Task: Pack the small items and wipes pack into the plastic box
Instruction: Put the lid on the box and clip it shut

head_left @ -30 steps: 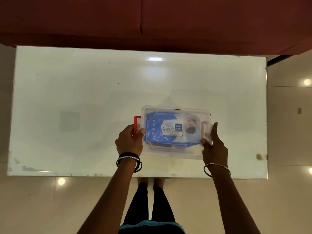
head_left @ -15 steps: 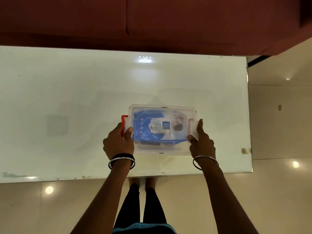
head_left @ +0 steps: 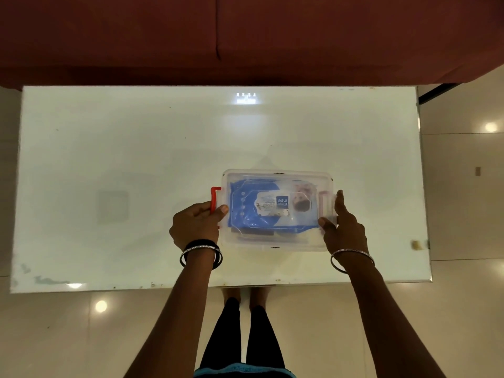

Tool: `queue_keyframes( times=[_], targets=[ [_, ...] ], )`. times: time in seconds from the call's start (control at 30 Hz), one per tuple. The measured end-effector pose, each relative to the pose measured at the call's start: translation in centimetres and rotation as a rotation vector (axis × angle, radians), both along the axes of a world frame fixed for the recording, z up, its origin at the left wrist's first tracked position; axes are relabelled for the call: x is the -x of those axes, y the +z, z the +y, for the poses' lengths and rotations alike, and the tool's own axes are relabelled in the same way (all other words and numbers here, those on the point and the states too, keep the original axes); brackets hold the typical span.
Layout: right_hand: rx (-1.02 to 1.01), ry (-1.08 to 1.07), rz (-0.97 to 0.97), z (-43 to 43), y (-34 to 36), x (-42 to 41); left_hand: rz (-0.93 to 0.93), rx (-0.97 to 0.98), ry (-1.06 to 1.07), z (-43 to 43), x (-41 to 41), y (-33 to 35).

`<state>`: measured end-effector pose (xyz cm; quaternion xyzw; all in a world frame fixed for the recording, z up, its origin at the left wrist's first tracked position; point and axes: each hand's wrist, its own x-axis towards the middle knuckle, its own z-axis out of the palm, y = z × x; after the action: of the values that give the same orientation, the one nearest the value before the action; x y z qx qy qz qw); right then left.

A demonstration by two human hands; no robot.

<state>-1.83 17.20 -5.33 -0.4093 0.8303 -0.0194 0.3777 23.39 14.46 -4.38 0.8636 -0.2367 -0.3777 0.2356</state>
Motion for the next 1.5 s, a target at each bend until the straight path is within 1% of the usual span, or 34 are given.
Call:
queue_keyframes(
  times=[0.1, 0.2, 0.3, 0.4, 0.5, 0.6, 0.63, 0.73, 0.8, 0.87, 0.9, 1.07, 1.13, 1.23, 1.37, 1.43, 1.5],
  targets=[
    [-0.005, 0.001, -0.013, -0.1, 0.1, 0.1, -0.139, 0.048, -0.054, 0.2, 0.9, 0.2],
    [0.008, -0.007, -0.027, 0.0, 0.0, 0.1, -0.172, 0.070, -0.049, 0.6, 1.4, 0.4],
    [0.038, -0.048, -0.082, 0.1, -0.2, 0.1, -0.227, 0.101, -0.118, 1.1, 1.5, 0.2],
    [0.057, -0.213, -0.277, 0.1, -0.4, 0.2, -0.256, 0.125, -0.172, 1.5, 1.5, -0.1],
    [0.013, -0.333, -0.499, 0.1, -0.6, 1.0, -0.240, 0.139, -0.198, 1.8, 1.6, -0.4],
    [-0.046, -0.578, -0.749, -0.2, -0.9, 2.7, -0.239, 0.149, -0.240, 1.7, 2.1, -0.7],
    [-0.065, -0.623, -0.820, -0.2, -0.9, 3.2, -0.241, 0.144, -0.257, 1.6, 2.1, -0.7],
    [-0.124, -0.550, -0.896, -0.5, -1.0, 4.3, -0.226, 0.099, -0.298, 1.4, 2.0, -0.8],
    [-0.118, -0.530, -0.908, -0.9, -1.1, 4.7, -0.211, 0.070, -0.329, 1.3, 1.8, -0.8],
    [-0.075, -0.520, -0.871, -1.2, -1.1, 4.7, -0.191, 0.035, -0.364, 1.0, 1.5, -0.7],
    [-0.045, -0.495, -0.816, -1.2, -1.1, 4.5, -0.176, 0.019, -0.374, 0.8, 1.3, -0.6],
    [0.094, -0.385, -0.347, -0.5, -0.6, 1.4, -0.149, 0.016, -0.398, 0.6, 1.1, -0.2],
    [0.130, -0.368, -0.211, -0.1, -0.4, 0.3, -0.153, 0.023, -0.397, 0.6, 1.2, -0.2],
    [0.159, -0.352, -0.089, -0.1, -0.2, -0.5, -0.150, 0.028, -0.395, 0.7, 1.2, -0.3],
    [0.172, -0.228, 0.056, 0.2, 0.1, -1.6, -0.148, 0.048, -0.399, 0.9, 1.1, -0.6],
    [0.189, -0.221, 0.090, 0.4, 0.2, -1.9, -0.150, 0.053, -0.396, 0.9, 1.0, -0.7],
    [0.205, -0.219, 0.082, 0.5, 0.0, -1.7, -0.161, 0.064, -0.401, 0.9, 1.0, -0.9]
  ],
)
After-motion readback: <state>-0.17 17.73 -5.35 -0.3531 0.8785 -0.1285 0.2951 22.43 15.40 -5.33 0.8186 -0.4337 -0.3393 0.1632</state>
